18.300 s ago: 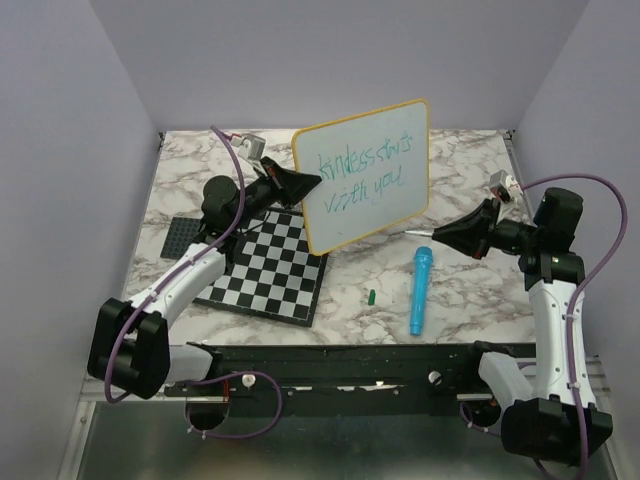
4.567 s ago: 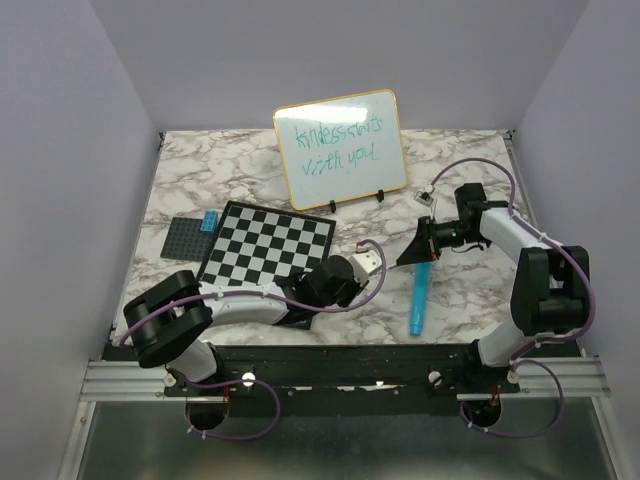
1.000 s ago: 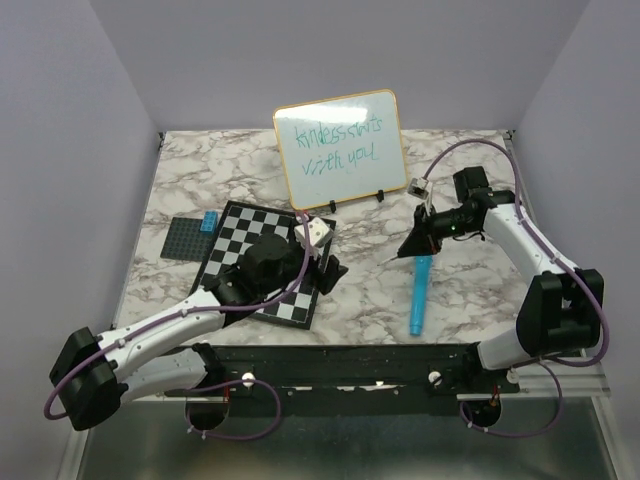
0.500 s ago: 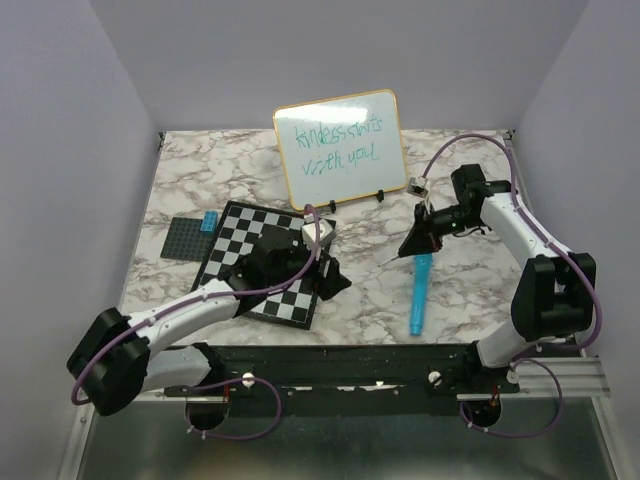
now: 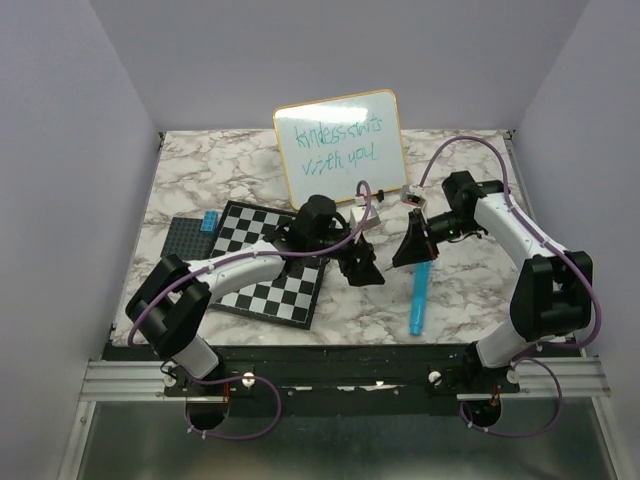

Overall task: Write a sentence on the whiteboard
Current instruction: Pass from the right arm to the left

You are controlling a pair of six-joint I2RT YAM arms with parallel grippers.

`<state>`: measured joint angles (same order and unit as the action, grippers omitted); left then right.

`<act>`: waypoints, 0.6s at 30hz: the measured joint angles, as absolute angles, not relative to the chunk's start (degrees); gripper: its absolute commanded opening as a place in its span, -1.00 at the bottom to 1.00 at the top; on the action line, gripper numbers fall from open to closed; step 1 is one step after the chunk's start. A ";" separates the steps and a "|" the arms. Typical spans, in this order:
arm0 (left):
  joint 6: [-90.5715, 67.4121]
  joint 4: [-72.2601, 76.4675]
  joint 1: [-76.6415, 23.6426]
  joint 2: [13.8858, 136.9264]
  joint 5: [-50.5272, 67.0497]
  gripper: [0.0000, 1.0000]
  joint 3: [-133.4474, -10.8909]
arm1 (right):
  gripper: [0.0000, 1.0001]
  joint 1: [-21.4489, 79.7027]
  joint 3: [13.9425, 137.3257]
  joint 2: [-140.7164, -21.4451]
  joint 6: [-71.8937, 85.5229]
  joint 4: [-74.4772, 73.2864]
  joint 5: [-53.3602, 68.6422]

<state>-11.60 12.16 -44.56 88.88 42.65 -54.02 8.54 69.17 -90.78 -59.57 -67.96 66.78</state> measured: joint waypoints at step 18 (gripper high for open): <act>-5.78 1.67 -48.07 97.93 44.03 0.13 -63.48 | -0.88 9.63 69.17 -91.35 -63.07 -71.22 68.73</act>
